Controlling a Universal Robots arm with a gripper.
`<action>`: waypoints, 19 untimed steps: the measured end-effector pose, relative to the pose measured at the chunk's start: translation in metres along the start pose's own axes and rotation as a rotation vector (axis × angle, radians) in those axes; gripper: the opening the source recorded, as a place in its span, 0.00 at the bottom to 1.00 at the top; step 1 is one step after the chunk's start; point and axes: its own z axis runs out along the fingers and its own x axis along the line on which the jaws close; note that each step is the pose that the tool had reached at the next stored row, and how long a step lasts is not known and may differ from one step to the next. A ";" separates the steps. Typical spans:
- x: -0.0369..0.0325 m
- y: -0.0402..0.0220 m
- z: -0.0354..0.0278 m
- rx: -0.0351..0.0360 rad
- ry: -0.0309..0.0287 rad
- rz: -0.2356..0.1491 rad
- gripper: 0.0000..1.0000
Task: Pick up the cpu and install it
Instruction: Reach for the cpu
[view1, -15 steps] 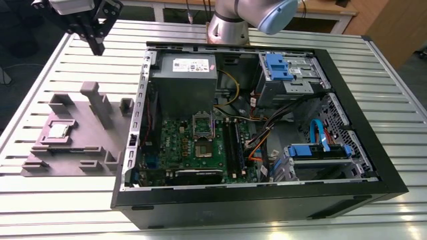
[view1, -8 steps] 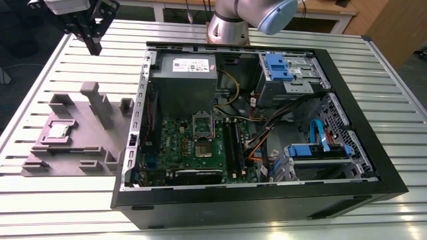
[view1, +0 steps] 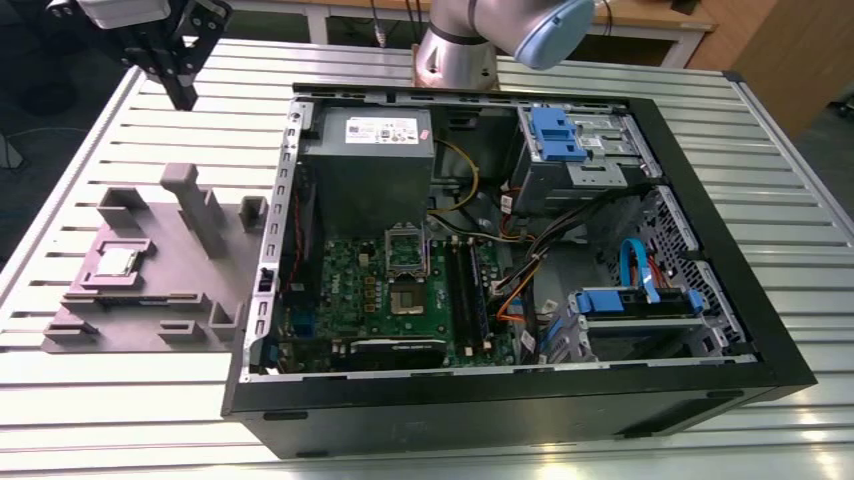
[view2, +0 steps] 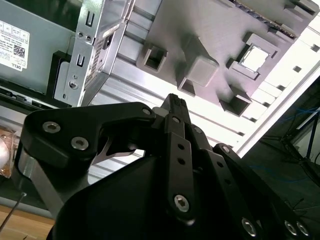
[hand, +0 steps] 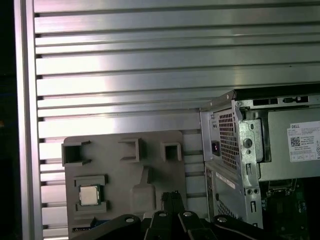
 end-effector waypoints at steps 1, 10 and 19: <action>0.0008 -0.0001 0.0000 0.0000 0.0000 0.000 0.10; 0.0092 -0.0007 0.0000 0.0001 0.0001 0.000 0.10; 0.0187 -0.0014 0.0001 0.0000 0.0000 0.000 0.10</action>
